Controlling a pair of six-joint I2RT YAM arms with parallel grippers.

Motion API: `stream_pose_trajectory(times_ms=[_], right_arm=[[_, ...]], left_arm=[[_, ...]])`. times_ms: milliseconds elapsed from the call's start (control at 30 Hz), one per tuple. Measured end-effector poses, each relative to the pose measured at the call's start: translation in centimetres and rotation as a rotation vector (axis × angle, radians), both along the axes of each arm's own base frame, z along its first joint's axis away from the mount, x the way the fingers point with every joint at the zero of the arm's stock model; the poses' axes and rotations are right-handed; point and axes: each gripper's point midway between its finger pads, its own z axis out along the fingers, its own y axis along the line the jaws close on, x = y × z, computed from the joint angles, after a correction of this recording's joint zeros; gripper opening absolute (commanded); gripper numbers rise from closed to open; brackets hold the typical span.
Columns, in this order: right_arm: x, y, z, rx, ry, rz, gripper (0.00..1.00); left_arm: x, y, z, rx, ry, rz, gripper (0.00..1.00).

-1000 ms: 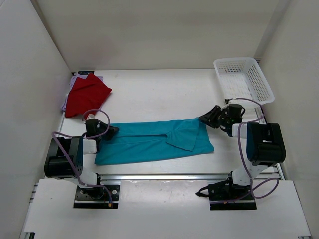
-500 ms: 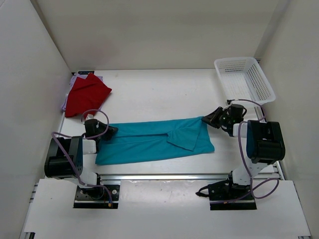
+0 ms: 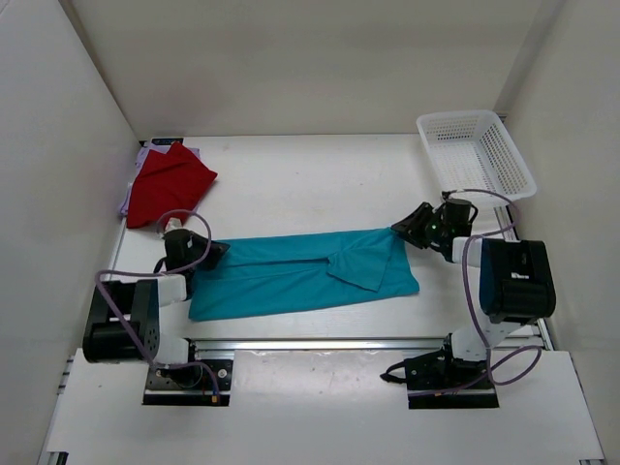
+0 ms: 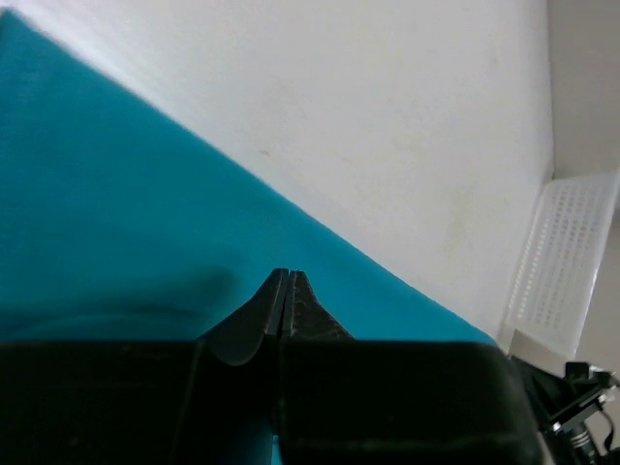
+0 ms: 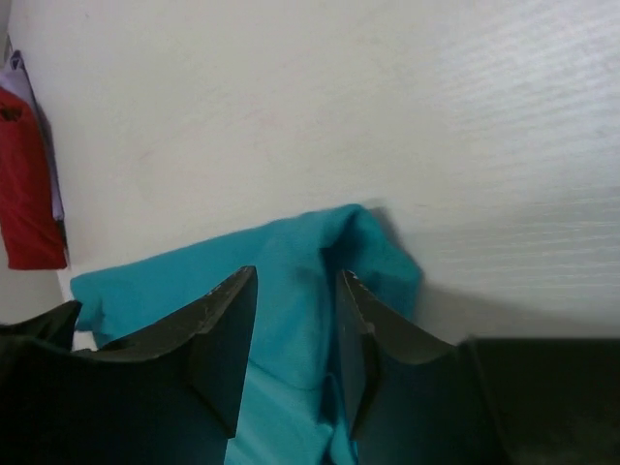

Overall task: Fold and stack the t-shirts
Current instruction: Rotate the tshirt 90 degrees

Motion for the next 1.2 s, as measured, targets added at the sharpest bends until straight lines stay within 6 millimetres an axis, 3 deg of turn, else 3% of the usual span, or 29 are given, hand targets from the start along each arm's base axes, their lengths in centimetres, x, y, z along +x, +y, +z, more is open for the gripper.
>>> stream_pose_trajectory(times_ms=[100,200,300,367,500,600,667,767,867,933,1067,1200], right_arm=[[0.3,0.7,2.9,-0.096,-0.078,0.001,0.32],[0.1,2.1,6.8,-0.198,-0.210,0.013,0.04],[-0.7,4.8,8.5,-0.242,-0.279,0.071,0.00],[-1.6,6.6,7.4,-0.263,-0.260,0.129,0.00],[-4.5,8.8,1.6,-0.317,-0.113,0.240,0.00],[-6.6,8.9,-2.2,-0.347,0.011,0.284,0.00],[-6.1,9.2,-2.2,-0.341,0.008,0.289,0.00],[-3.4,9.9,-2.3,-0.314,0.016,0.291,0.00],[1.9,10.9,-2.0,-0.282,0.006,0.283,0.00],[6.2,11.6,-1.9,-0.269,-0.008,0.277,0.00],[15.0,13.8,-1.3,-0.239,-0.048,0.298,0.00],[21.7,15.8,-0.6,-0.224,-0.104,0.340,0.00]], left_arm=[[0.5,-1.7,2.5,0.015,-0.067,-0.052,0.09],[1.0,-4.3,5.4,0.017,-0.149,-0.133,0.11],[0.7,-7.9,6.7,0.032,-0.188,-0.249,0.14],[-0.2,-10.5,6.9,0.038,-0.192,-0.341,0.15],[-2.1,-16.3,6.7,0.038,-0.170,-0.588,0.13],[-3.5,-18.8,6.6,0.061,-0.167,-0.704,0.12],[-4.4,-19.6,6.5,0.070,-0.173,-0.754,0.13],[-4.9,-19.8,6.3,0.075,-0.167,-0.784,0.15],[-5.4,-19.6,5.9,0.081,-0.152,-0.812,0.19],[-5.7,-19.2,5.5,0.090,-0.134,-0.821,0.33],[-6.0,-18.3,5.2,0.119,-0.114,-0.826,0.72],[-6.2,-17.4,5.8,0.125,-0.129,-0.814,0.99]])
